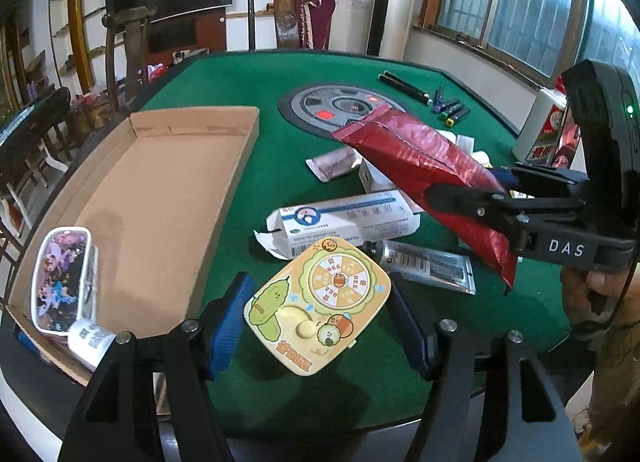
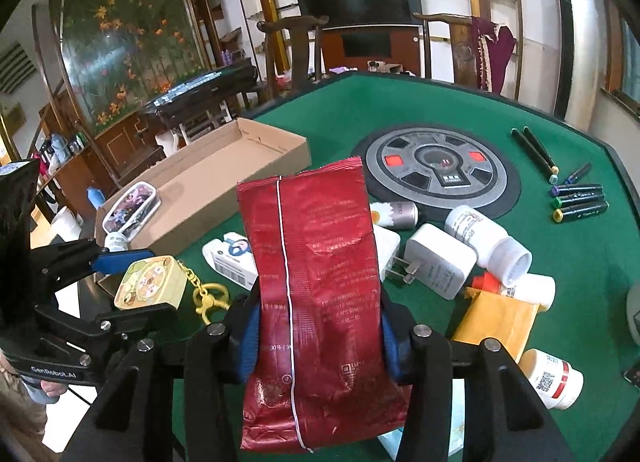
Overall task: Organize objects
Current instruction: 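Place the yellow card in the box with the left tool while the right tool lifts the red bag, then carry the red foil bag into the box and open the right tool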
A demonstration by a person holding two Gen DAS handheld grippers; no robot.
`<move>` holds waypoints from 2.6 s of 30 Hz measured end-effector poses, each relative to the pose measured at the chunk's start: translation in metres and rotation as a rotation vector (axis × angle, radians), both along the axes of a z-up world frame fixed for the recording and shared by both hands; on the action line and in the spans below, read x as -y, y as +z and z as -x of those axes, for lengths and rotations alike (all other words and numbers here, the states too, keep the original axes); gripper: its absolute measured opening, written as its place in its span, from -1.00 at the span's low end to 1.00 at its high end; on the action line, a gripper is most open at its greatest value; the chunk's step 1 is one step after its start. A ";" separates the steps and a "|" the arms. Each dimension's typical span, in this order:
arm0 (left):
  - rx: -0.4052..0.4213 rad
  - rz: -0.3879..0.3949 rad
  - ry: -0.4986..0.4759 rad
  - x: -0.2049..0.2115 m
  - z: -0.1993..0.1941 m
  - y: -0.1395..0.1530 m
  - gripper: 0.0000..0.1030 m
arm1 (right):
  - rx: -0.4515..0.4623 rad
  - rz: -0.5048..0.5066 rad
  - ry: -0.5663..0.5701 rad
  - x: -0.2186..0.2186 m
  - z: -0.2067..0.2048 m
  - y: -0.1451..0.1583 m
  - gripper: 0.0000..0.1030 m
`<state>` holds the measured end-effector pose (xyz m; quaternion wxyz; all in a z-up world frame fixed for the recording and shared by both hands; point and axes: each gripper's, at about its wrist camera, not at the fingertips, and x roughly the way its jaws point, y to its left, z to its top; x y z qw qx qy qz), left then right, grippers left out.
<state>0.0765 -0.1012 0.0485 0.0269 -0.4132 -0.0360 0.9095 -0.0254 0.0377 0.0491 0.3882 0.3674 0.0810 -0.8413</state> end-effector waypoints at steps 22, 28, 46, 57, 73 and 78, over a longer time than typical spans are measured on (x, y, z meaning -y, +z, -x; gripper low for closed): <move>-0.097 0.007 0.067 0.035 -0.014 0.048 0.30 | -0.016 0.043 0.027 0.006 -0.010 0.010 0.02; -0.117 0.014 0.116 0.054 -0.017 0.060 0.30 | -0.014 0.054 0.032 0.006 -0.011 0.011 0.02; -0.046 -0.059 0.215 0.098 0.001 0.030 0.30 | -0.007 0.061 0.042 0.008 -0.012 0.009 0.02; 0.007 -0.022 0.235 0.107 0.013 -0.004 0.30 | -0.004 0.057 0.052 0.015 -0.016 0.009 0.02; 0.040 0.016 0.221 0.106 0.002 -0.023 0.30 | -0.012 0.054 0.061 0.022 -0.016 0.014 0.02; 0.043 0.016 0.225 0.108 0.001 -0.023 0.29 | -0.021 0.045 0.070 0.030 -0.014 0.018 0.02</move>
